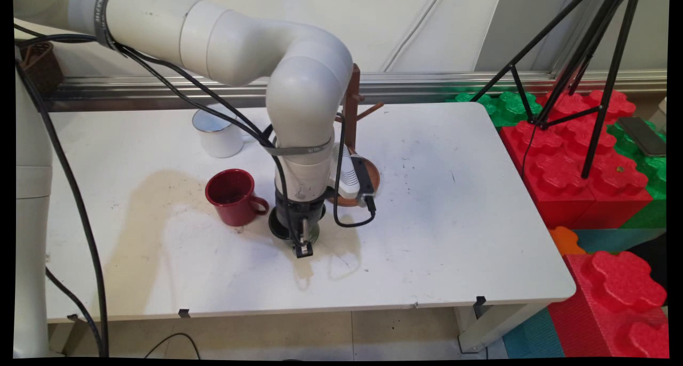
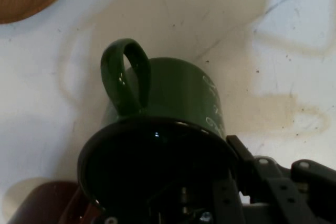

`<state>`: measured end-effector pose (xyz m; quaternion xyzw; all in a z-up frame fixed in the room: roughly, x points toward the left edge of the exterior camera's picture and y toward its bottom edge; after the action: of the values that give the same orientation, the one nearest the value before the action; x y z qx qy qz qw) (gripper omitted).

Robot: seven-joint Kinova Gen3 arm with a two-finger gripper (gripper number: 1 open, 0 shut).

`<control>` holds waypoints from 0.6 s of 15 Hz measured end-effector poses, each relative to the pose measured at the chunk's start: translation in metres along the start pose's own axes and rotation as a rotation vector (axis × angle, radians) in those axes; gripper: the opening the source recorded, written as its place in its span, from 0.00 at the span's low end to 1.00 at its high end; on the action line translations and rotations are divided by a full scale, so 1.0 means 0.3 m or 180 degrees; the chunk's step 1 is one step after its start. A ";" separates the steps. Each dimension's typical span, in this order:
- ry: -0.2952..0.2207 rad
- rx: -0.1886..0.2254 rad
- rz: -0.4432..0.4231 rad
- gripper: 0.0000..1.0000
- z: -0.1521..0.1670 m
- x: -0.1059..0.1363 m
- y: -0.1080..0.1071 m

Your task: Place the picked object on the table

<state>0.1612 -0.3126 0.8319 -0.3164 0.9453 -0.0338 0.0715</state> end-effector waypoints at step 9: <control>0.0001 0.0009 0.0071 1.00 0.019 0.015 -0.009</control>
<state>0.1601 -0.3176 0.8260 -0.3057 0.9488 -0.0344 0.0722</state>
